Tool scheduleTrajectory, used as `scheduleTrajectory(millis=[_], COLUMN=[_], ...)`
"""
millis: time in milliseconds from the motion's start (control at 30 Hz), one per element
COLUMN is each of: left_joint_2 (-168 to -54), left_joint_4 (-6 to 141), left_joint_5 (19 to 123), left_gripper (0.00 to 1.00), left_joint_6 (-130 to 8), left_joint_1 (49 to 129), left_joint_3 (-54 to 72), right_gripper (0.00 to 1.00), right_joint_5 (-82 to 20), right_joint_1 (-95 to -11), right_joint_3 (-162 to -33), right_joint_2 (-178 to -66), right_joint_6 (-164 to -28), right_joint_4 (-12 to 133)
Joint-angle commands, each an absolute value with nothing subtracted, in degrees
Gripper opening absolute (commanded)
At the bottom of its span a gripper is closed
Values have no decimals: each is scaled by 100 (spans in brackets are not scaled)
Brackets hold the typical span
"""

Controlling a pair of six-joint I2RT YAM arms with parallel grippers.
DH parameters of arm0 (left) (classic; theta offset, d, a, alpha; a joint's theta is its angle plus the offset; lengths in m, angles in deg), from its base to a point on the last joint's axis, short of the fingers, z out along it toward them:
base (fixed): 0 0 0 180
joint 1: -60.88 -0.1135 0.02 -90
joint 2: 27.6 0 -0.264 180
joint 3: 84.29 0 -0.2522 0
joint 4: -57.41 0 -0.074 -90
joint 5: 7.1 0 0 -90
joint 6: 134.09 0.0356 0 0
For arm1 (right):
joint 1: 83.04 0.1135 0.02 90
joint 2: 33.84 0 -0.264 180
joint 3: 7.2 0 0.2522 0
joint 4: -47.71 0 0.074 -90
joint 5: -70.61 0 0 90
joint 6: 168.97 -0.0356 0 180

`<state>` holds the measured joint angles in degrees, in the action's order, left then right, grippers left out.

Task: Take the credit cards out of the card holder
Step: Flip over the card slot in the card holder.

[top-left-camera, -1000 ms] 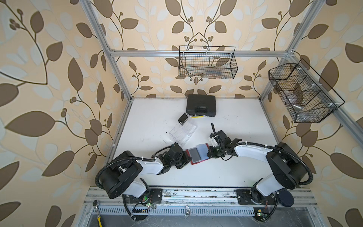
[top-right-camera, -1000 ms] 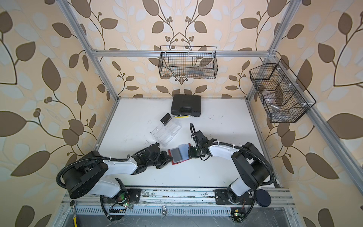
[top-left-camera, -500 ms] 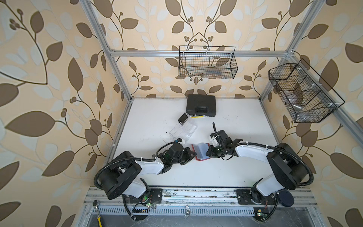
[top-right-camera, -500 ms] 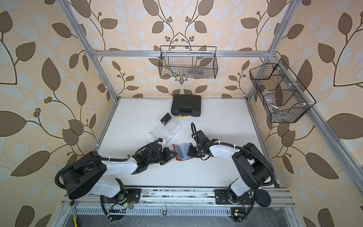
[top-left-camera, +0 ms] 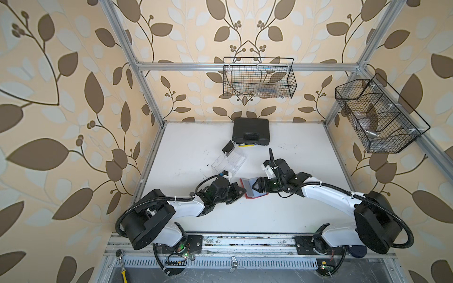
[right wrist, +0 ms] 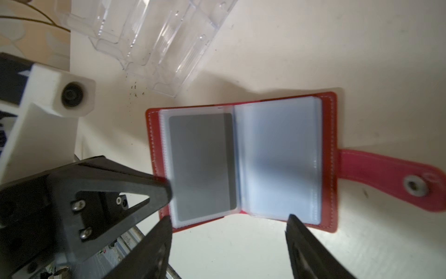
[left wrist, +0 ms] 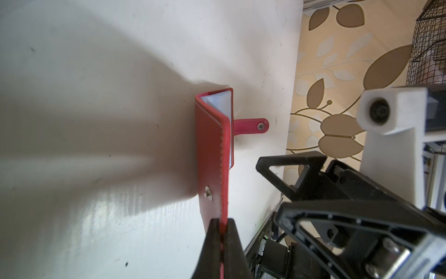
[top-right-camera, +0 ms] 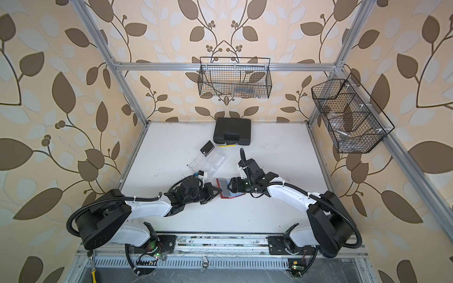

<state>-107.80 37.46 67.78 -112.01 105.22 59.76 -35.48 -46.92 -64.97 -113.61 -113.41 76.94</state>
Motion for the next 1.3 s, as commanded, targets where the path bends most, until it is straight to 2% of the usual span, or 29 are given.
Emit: scheduleTrajectory(millis=[0,600,733,900,1267], left_joint_2=[-10815,-11312,-11303,-11312,-11250], left_joint_4=[3505,2855,2820,2830,2855], left_joint_5=[6609,6505,6472,6452,6435], left_gripper=[0,4,13,15,0], left_joint_6=[-11124,-11326,-11327,-11302,-11265], left_joint_1=[10597,10614,10623,10623,10623], left_joint_3=[5804,5849,5819,5796,5795], right_gripper=[74,74,74,74,72], right_joint_5=[-3539,-3678,-3666,-3662,-3729], right_joint_1=[-4516,-4366,-4406,-4465,-4559], right_joint_3=[-6635,-6270,-6261,-6266,-6253], right_joint_2=[-11523,-11908,-11948,-12003,-12016], right_joint_6=[-11235,-11321,-11276,-11292,-11295], right_joint_4=[7918,7393,7456,7422,7405])
